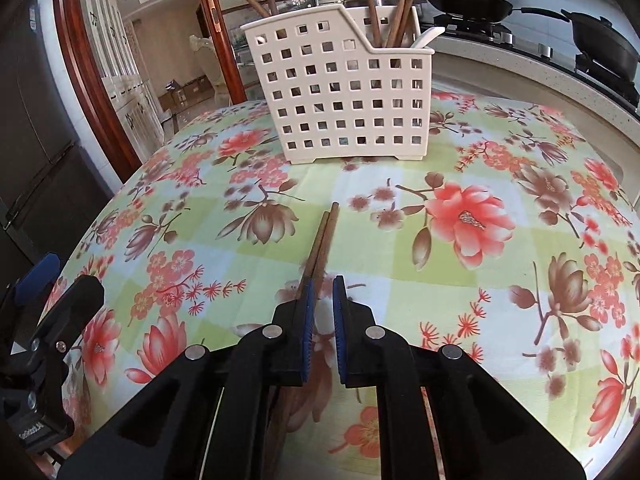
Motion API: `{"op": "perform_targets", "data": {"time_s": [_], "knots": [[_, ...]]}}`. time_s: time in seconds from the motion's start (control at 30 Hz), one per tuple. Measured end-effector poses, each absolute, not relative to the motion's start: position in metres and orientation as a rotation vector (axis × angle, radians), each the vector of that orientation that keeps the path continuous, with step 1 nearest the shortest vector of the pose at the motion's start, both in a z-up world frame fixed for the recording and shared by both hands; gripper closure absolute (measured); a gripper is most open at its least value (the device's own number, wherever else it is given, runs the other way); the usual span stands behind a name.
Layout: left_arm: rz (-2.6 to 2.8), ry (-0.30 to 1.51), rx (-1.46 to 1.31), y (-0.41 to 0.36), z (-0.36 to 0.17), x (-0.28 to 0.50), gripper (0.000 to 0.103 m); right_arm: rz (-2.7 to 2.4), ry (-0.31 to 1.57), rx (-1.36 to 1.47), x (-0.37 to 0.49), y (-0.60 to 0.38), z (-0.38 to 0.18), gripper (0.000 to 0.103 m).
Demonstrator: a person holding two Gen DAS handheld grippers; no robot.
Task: Organize utensils
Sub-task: 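Lower the right tool onto a brown chopstick on the table and close it, then lower the left tool onto the last brown chopstick and close it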
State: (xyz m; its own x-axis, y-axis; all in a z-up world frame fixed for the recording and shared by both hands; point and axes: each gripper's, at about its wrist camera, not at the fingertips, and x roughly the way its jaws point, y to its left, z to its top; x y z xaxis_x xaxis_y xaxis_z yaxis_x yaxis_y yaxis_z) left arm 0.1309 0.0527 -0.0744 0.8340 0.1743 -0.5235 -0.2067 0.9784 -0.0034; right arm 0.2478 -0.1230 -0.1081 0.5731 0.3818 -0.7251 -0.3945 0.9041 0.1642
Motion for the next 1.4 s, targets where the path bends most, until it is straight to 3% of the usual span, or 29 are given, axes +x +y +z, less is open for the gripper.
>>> {"op": "perform_targets", "data": {"time_s": [0.77, 1.23, 1.33, 1.4], "knots": [[0.197, 0.566, -0.101, 0.062, -0.077, 0.129, 0.006, 0.377, 0.887, -0.200, 0.255, -0.095, -0.115, 0.094], [0.115, 0.676, -0.125, 0.037, -0.084, 0.158, 0.007, 0.332, 0.884, -0.073, 0.257, -0.175, -0.110, 0.097], [0.066, 0.740, -0.126, 0.021, -0.088, 0.178, 0.017, 0.318, 0.877, -0.045, 0.256, -0.192, -0.109, 0.097], [0.031, 0.798, -0.098, 0.005, -0.095, 0.194, 0.032, 0.310, 0.873, -0.037, 0.255, -0.201, -0.109, 0.097]]}}
